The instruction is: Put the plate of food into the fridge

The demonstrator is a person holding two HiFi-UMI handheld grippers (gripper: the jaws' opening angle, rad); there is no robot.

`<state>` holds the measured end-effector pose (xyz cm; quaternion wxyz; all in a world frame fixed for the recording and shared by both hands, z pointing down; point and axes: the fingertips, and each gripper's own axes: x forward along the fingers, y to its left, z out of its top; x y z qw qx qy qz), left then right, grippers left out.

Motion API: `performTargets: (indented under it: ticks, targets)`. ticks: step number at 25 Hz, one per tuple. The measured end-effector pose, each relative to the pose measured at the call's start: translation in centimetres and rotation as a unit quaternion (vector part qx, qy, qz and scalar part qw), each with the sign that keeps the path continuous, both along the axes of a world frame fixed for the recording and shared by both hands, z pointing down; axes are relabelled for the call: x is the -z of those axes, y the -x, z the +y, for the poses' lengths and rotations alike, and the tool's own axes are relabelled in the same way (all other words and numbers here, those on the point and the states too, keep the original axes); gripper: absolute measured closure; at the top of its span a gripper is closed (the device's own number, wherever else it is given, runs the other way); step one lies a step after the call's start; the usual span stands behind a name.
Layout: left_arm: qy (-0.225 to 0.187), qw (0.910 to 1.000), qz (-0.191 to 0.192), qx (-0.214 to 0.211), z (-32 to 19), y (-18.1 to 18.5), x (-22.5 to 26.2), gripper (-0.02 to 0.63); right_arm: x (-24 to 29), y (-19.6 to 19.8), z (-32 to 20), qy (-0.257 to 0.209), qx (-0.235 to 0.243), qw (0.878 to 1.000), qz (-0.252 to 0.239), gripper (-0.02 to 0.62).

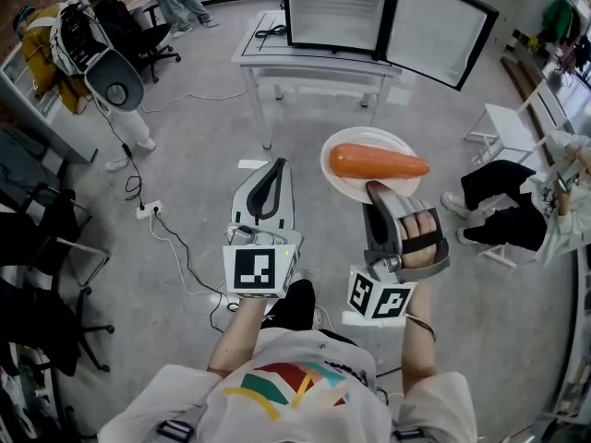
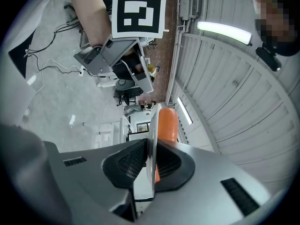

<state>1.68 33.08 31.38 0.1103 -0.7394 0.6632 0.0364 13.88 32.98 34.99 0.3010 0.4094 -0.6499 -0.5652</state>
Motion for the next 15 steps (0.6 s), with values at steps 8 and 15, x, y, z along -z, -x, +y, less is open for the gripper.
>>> performTargets:
  ticks: [8,15]
  targets:
    - [0.001,0.9999,0.008,-0.010,-4.1,0.7,-1.2,0.600,-0.6,1.0,-3.5,-0.006,-0.004,1.000,0.003,0.557]
    - [-0.001,0.9996,0.015,-0.022,-11.5,1.7,-1.1,0.600,-0.7,2.8,-10.6,-0.006,-0.007,1.000,0.021,0.555]
